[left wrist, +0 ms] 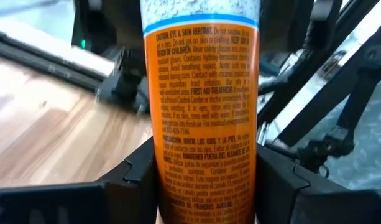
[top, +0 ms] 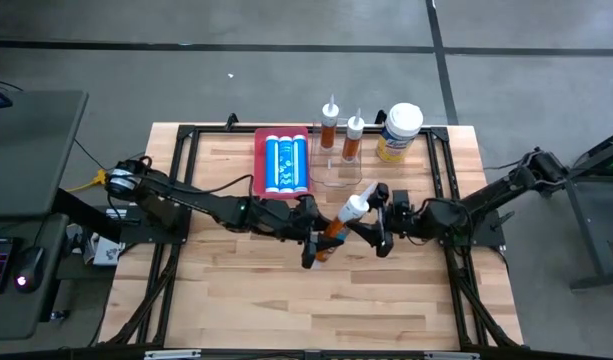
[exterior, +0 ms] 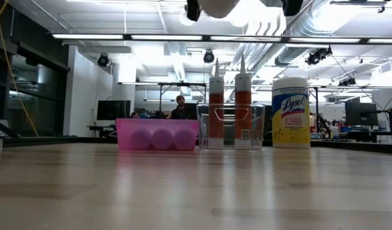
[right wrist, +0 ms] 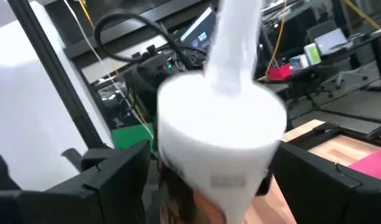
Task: Pick & place silicon tubes, Sealant and Lysol wipes
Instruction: Put the orange sealant into the transparent bin
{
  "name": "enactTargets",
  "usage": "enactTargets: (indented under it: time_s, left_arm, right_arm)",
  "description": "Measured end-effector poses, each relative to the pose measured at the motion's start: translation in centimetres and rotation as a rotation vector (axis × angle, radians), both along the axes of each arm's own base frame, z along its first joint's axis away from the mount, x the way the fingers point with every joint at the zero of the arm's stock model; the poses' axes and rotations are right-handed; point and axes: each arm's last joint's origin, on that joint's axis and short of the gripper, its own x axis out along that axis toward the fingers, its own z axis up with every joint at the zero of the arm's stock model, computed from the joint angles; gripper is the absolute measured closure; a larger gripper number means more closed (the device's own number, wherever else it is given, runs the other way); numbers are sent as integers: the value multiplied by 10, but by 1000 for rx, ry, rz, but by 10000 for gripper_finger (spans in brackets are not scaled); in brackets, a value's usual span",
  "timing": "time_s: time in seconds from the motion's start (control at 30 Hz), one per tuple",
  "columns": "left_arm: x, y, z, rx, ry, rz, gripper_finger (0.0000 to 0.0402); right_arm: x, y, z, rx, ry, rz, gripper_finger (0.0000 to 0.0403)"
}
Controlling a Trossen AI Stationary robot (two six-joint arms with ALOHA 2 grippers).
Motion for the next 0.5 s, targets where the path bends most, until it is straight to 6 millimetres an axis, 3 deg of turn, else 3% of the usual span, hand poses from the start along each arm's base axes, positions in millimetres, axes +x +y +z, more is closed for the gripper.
enactTargets:
  time_s: [0.27, 0.5]
  left_arm:
    - [4, 16, 7, 8, -70, -22, 231]
    - [11, 27, 3, -2, -93, -47, 231]
  right_arm:
    - [6, -14, 1, -6, -8, 9, 82]
    - [17, -22, 22, -62, 19, 35, 82]
